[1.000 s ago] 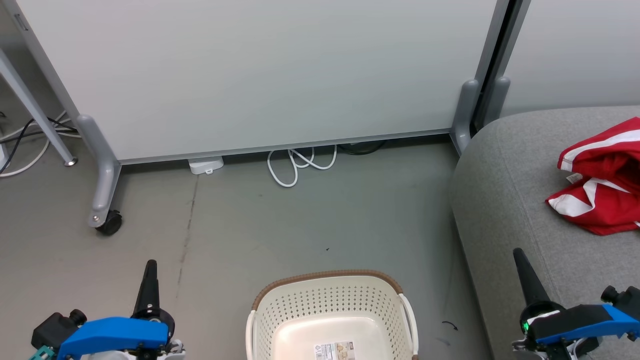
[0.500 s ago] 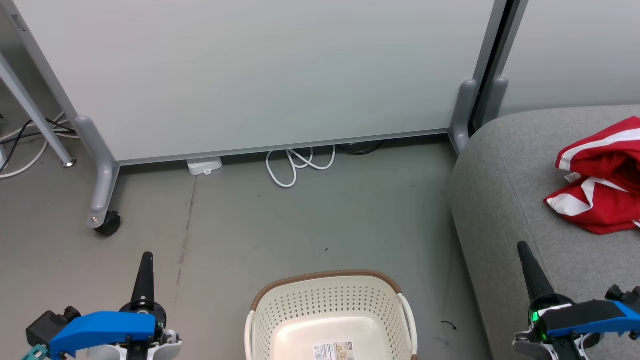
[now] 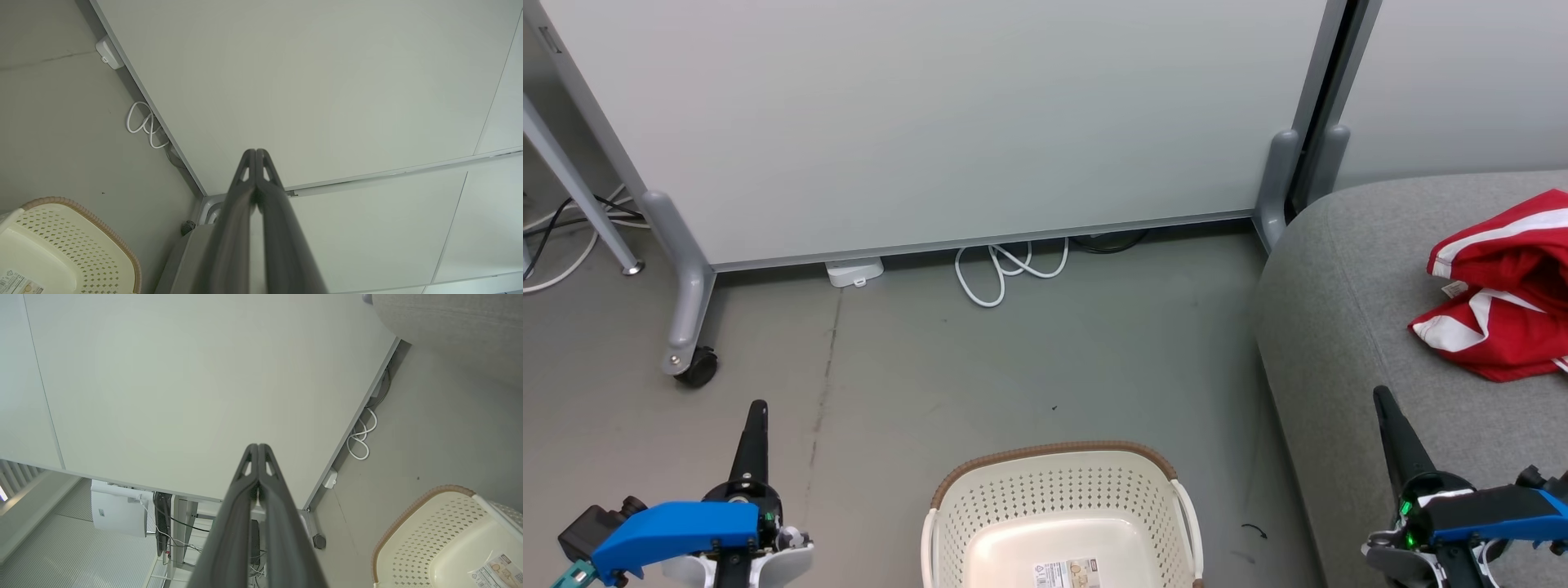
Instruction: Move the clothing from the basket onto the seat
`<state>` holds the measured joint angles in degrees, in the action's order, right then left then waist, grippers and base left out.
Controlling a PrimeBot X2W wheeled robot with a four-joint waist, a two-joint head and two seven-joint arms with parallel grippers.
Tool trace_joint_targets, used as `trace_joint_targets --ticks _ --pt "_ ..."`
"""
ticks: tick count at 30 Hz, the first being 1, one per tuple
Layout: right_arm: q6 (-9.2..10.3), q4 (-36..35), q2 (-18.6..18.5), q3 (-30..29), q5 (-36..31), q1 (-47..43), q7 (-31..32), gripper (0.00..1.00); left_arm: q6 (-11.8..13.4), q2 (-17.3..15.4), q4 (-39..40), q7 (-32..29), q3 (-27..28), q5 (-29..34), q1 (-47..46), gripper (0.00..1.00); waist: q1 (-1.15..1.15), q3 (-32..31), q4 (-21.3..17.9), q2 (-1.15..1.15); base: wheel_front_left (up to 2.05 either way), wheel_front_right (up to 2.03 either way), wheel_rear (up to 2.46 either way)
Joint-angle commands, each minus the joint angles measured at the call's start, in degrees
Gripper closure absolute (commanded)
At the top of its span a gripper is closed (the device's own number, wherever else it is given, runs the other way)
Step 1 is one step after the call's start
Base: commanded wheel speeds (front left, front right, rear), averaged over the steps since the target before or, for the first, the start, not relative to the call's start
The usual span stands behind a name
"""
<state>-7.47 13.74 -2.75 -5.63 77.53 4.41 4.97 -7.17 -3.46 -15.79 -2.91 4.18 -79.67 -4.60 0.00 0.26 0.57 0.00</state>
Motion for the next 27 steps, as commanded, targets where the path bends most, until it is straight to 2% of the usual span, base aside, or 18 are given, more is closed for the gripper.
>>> trace_joint_targets --ticks 1,27 --pt "-0.03 -0.14 -0.19 -0.18 1.45 1.02 0.28 1.0 -0.43 -0.03 0.53 -0.39 0.4 -1.13 -1.02 1.0 0.0 0.0 -0.03 0.0 0.0 0.0 0.0" --pt "-0.04 0.26 -0.21 -0.83 12.33 1.86 1.42 1.0 -0.53 0.48 1.62 -3.16 2.17 -10.45 -1.81 1.0 0.0 -0.06 -0.45 0.0 0.0 0.0 0.0"
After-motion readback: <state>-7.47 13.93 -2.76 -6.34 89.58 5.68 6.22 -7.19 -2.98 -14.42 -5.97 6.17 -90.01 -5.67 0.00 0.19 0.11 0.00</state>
